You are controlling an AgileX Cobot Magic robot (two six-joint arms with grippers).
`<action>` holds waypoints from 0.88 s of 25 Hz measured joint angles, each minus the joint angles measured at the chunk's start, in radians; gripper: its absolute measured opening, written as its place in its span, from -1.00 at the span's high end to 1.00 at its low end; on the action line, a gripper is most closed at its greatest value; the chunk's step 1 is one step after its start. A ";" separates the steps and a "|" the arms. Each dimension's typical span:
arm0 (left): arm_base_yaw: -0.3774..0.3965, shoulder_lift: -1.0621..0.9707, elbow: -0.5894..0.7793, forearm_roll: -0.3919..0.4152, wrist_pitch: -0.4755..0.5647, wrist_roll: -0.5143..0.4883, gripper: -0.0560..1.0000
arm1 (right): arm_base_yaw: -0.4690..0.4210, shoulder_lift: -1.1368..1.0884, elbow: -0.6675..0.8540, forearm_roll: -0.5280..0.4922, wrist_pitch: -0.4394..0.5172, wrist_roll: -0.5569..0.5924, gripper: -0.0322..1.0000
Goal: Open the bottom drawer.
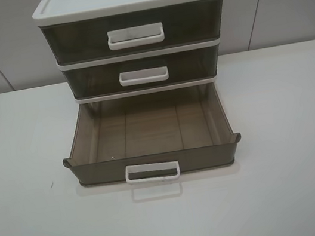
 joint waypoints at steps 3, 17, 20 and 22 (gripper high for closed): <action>0.000 0.000 0.000 0.000 0.000 0.000 -0.52 | 0.000 -0.001 0.006 -0.010 -0.016 0.000 -0.51; 0.000 0.000 0.000 0.000 0.000 0.000 -0.52 | 0.000 -0.035 0.044 -0.020 -0.107 0.000 -0.51; 0.000 0.000 0.000 0.000 0.000 0.000 -0.52 | 0.000 -0.035 0.044 -0.022 -0.107 0.000 -0.51; 0.000 0.000 0.000 0.000 0.000 0.000 -0.52 | 0.000 -0.035 0.044 -0.022 -0.107 0.000 -0.51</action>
